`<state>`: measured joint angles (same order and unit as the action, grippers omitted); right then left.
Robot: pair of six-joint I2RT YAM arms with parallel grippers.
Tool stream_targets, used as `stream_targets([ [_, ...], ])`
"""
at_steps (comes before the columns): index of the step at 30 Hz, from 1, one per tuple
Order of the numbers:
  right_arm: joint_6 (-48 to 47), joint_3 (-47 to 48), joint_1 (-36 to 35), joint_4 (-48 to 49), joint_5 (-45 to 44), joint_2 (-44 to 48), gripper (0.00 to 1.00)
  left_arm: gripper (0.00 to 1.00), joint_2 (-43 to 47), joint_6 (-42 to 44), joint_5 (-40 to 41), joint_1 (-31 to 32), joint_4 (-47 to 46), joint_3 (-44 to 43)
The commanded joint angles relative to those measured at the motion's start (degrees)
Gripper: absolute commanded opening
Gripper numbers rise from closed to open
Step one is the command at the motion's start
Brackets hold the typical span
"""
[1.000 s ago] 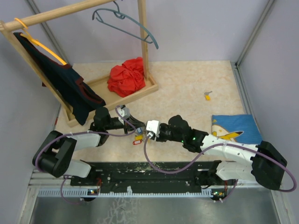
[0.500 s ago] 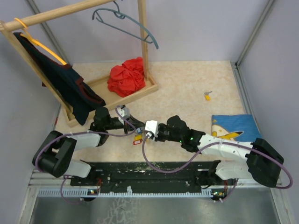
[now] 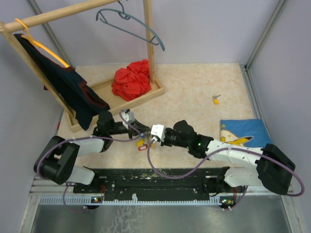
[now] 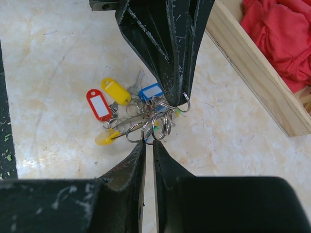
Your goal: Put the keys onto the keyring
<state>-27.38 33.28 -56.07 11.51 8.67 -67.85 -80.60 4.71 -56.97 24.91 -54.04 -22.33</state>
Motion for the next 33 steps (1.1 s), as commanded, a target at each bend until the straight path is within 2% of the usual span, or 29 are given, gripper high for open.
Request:
stream_targets([
  [1, 0.0, 0.8, 0.1, 4.7, -2.0, 1.6, 0.11, 0.00, -0.3, -0.2, -2.8, 0.2, -2.2, -0.6],
  [9, 0.2, 0.1, 0.0, 6.4, -2.5, 2.4, 0.14, 0.00, -0.3, -0.2, -2.3, 0.2, -1.9, -0.5],
  [17, -0.4, 1.6, 0.1, -0.1, -1.7, 3.8, 0.24, 0.00, -0.1, 0.0, -1.7, 0.2, -1.6, -0.5],
  [25, 0.4, 3.0, 0.1, -4.1, 2.8, 5.2, 0.26, 0.00, 0.0, 0.5, -0.9, 0.2, -1.0, -0.5],
  [33, 0.1, 2.7, 0.2, -0.9, -2.2, 4.9, 0.25, 0.00, 0.1, 0.5, -1.4, 0.2, -0.8, -0.7],
])
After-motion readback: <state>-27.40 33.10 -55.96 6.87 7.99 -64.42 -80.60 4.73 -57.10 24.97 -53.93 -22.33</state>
